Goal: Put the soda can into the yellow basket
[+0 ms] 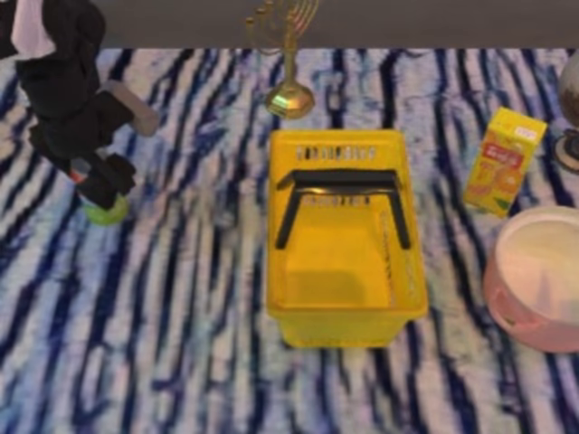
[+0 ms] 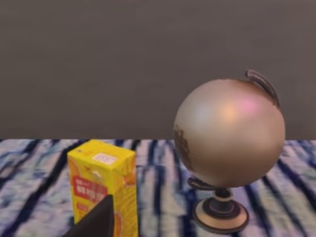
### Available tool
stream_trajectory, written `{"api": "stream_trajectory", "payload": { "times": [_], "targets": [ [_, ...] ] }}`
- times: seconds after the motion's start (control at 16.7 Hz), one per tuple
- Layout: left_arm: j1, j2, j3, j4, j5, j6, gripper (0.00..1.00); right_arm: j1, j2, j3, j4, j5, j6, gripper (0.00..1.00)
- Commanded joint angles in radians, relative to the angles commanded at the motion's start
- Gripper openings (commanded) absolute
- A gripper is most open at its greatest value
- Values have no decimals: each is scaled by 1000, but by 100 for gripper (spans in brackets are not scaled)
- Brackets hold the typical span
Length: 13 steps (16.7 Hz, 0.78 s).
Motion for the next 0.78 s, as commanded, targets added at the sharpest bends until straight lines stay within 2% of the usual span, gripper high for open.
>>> {"api": "stream_trajectory", "payload": {
  "times": [0.18, 0.36, 0.54, 0.78],
  "targets": [
    [-13, -2, -16, 63, 51, -19, 0, 0, 0, 0, 0, 0, 0, 100],
    [-35, -9, -54, 222, 168, -75, 0, 0, 0, 0, 0, 0, 0, 100],
    [-60, -22, -111, 469, 334, -162, 0, 0, 0, 0, 0, 0, 0, 100],
    [-100, -49, -210, 871, 601, -308, 0, 0, 0, 0, 0, 0, 0, 100]
  ]
}}
